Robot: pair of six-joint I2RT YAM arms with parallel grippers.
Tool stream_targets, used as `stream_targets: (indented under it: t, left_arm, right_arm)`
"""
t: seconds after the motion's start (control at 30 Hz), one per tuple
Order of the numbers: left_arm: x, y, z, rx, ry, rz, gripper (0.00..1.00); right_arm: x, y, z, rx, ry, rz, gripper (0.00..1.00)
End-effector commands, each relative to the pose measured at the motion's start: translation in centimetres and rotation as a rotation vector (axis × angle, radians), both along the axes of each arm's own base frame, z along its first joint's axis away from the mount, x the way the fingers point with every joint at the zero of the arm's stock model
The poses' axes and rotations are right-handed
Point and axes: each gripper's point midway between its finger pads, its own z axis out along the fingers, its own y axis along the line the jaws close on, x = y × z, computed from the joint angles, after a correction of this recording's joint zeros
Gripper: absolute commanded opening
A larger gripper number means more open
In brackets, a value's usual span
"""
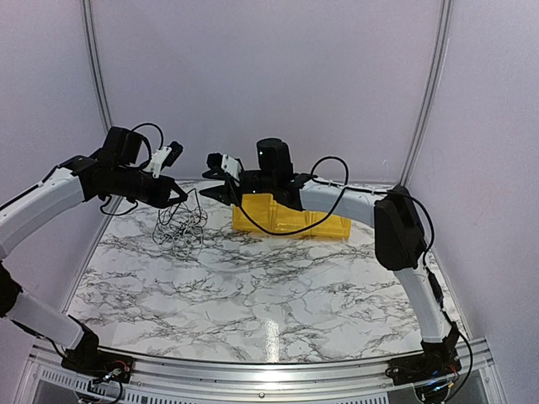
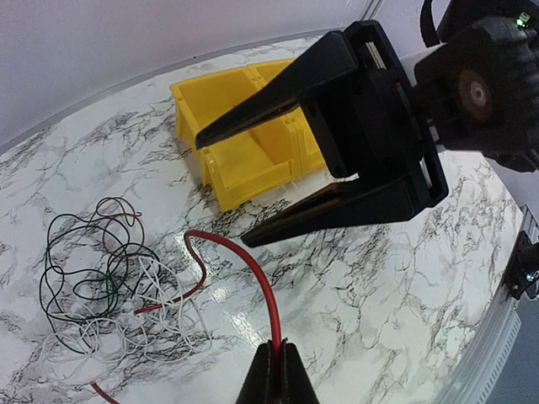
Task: Untangle the cables
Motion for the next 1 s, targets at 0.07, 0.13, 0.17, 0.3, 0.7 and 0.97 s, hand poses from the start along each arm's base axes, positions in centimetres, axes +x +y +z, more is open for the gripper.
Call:
stream_targets:
  t: [0.07, 0.13, 0.17, 0.3, 0.7, 0.97]
  left_arm:
    - [0.6, -0.7, 1.5, -0.046, -0.009, -0.005, 0.0]
    - [0.5, -0.8, 1.3, -0.049, -0.003, -0.01, 0.0]
    - [0.4, -0.8, 1.2, -0.049, -0.001, -0.013, 0.0]
    - [0.5, -0.9, 1.2, -0.05, 0.0, -0.016, 0.0]
    - [1.1, 4.0, -0.8, -0.025, -0.109, 0.296, 0.48]
    - [1.6, 5.6, -5.8, -0.089, -0.179, 0.431, 0.52]
  right_arm:
    - [-3.4, 2.0, 1.8, 0.055, 0.016, 0.129, 0.47]
    - [-3.3, 2.1, 2.2, 0.076, 0.033, 0.126, 0.42]
    - [-3.4, 2.2, 2.3, 0.081, 0.031, 0.127, 0.39]
    - [-3.5, 2.6, 2.2, 0.093, 0.018, 0.121, 0.28]
    - [-2.0, 2.5, 3.3, 0.169, 0.096, 0.021, 0.0]
    - [-1.4, 2.4, 3.1, 0.175, 0.113, -0.02, 0.0]
